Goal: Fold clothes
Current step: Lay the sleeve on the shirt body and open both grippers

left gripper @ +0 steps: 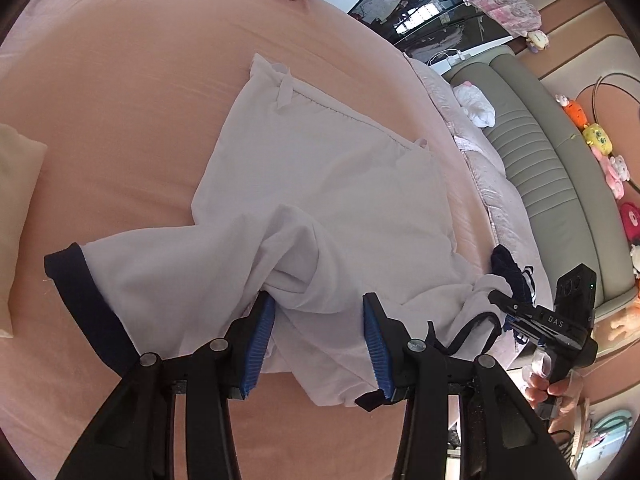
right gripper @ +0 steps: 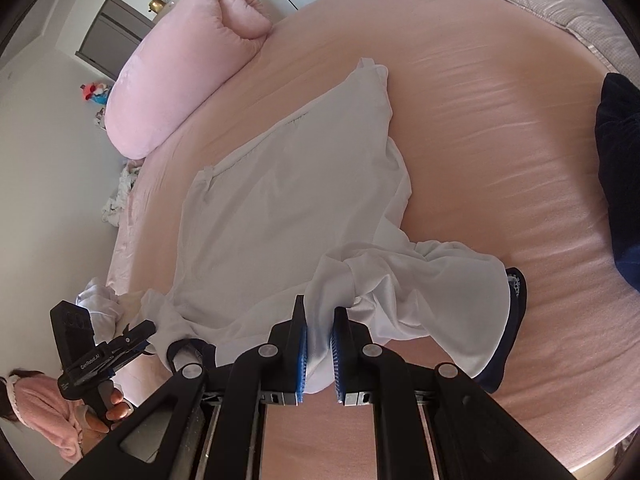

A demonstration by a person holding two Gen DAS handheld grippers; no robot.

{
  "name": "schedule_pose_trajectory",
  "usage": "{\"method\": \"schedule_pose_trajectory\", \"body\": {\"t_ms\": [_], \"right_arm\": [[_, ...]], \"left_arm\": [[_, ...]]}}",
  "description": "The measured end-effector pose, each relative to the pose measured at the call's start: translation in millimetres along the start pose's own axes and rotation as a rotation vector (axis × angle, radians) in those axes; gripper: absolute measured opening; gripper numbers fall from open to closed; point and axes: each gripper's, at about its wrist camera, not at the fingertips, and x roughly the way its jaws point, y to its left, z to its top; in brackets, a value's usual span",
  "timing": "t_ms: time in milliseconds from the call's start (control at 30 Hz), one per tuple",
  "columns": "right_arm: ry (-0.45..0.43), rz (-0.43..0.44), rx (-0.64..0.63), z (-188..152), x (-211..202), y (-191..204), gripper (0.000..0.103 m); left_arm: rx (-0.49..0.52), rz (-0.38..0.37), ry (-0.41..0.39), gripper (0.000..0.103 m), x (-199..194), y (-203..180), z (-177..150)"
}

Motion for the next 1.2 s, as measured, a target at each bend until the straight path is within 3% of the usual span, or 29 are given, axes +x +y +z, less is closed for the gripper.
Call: {"method": "schedule_pose_trajectory", "body": {"t_ms": [167, 300, 533, 600, 700, 900, 1200], "right_arm": [[0.007, -0.058, -0.043, 9.1, 13.9, 5.4, 0.01], [0.03, -0.135, -0.07, 14.5, 31.0, 5.1, 0.01], [0.064, -0.168, -0.053, 18.3, 34.6, 7.5, 0.013], [0.069, -0.194, -0.065, 16.1, 28.6, 14.5, 0.026], [0.069, -0.225, -0.098, 11.2, 17.5, 25.7, 0.054], [0.048, -0.304, -0.206, -6.9, 1.3, 49.5, 0.057], [0.039, -0.46, -0.23, -20.9, -14.6, 54.2, 0.06]], "left_arm": [[0.03, 0.042, 0.006, 0.041, 10.4, 0.6, 7.0], [0.06, 0.125, -0.011, 0.041, 14.5, 2.7, 7.7], [0.055, 0.137, 0.013, 0.046, 7.2, -0.4, 6.8], [0.055, 0.144, 0.028, 0.069, 3.2, -4.5, 5.9], [0.061, 0.157, 0.017, 0.077, -5.8, -11.7, 1.3], [0.103, 0.203, 0.006, 0.077, -18.3, -25.2, -8.3], [0.209, 0.259, 0.018, 0.077, -18.2, -45.5, -27.1]]}}
